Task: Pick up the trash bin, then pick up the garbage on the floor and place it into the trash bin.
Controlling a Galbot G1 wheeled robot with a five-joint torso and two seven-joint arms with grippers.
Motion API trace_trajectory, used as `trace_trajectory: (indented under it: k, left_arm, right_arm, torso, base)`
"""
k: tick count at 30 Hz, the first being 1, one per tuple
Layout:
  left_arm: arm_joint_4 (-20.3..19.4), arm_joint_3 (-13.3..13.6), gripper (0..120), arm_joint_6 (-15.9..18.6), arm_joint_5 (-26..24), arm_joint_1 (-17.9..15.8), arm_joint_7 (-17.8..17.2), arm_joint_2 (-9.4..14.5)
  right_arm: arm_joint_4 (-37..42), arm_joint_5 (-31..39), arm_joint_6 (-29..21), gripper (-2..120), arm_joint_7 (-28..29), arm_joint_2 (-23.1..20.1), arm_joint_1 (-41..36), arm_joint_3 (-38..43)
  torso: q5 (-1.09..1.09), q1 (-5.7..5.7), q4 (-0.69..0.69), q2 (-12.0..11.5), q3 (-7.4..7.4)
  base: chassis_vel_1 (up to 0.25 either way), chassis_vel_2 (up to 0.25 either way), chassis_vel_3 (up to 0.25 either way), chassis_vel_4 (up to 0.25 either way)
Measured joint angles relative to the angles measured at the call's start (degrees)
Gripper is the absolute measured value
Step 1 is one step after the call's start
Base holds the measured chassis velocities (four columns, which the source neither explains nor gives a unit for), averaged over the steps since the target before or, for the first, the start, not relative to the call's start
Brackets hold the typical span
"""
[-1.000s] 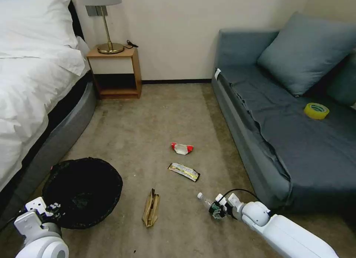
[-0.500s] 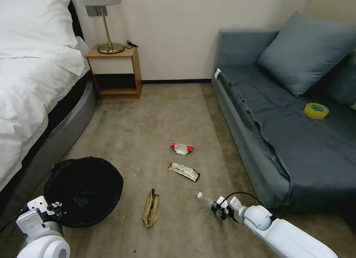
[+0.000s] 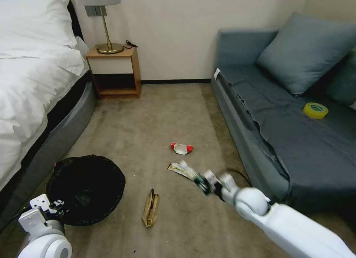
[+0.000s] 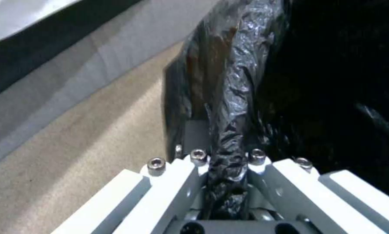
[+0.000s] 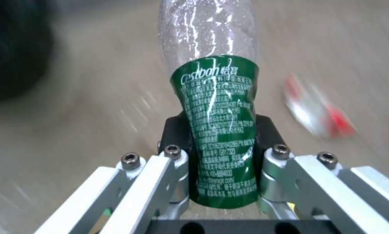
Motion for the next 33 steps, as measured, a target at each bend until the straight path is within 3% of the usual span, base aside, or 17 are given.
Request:
trace_trajectory:
  k: [2,3,5,6,7,9,10,22,33]
  left_arm:
    - [0.0,0.0,1,0.0,0.0,0.0,0.0,0.0]
    - [-0.42,1.75,1,0.15,1.18,-0.02,-0.2,-0.45]
    - [-0.42,1.75,1,0.15,1.18,-0.02,-0.2,-0.45]
    - [-0.59,2.32,1,0.24,1.54,-0.08,-0.27,-0.67]
    - [-0.59,2.32,1,0.24,1.54,-0.08,-0.27,-0.67]
    - [-1.11,3.12,1,0.42,2.16,-0.03,-0.54,-1.08]
    - [-1.33,3.31,1,0.5,2.28,0.07,-0.64,-1.23]
    - [-3.33,4.1,1,0.6,3.01,0.82,-0.69,-2.19]
    - [-3.79,4.38,1,0.43,3.28,1.32,-0.72,-2.32]
  right_arm:
    - [0.0,0.0,0.0,19,0.0,0.0,0.0,0.0]
    - [3.56,8.33,-1.31,19,9.73,7.69,8.75,-10.57]
    - [3.56,8.33,-1.31,19,9.73,7.69,8.75,-10.57]
    - [3.42,10.27,-1.47,19,13.13,12.71,11.47,-14.79]
    - [3.42,10.27,-1.47,19,13.13,12.71,11.47,-14.79]
    - [0.65,11.48,-1.03,19,17.36,21.46,15.16,-21.85]
    - [-0.75,11.5,-0.69,19,18.31,23.46,16.26,-24.14]
    - [-7.12,10.06,-0.01,19,19.49,27.84,19.04,-31.15]
    - [-6.93,9.13,-0.28,56,20.07,27.66,19.07,-30.54]
  torso:
    - [0.0,0.0,0.0,0.0,0.0]
    - [-0.01,0.0,0.0,0.0,0.01]
    - [-0.01,0.0,0.0,0.0,0.01]
    - [-0.07,0.0,-0.02,0.0,0.0]
    - [-0.07,0.0,-0.02,0.0,0.0]
    - [-0.05,0.0,0.02,0.0,0.0]
    - [-0.06,0.0,0.01,0.0,0.0]
    - [-0.04,0.0,-0.02,0.0,0.0]
    - [-0.02,0.0,-0.02,0.0,0.0]
  base:
    - [0.0,0.0,0.0,0.0]
    - [0.0,0.0,0.0,0.0]
    - [0.0,0.0,0.0,0.0]
    - [0.0,0.0,0.0,0.0]
    - [0.0,0.0,0.0,0.0]
    - [0.0,0.0,0.0,0.0]
    - [0.0,0.0,0.0,0.0]
    - [0.0,0.0,0.0,0.0]
    - [0.0,0.0,0.0,0.0]
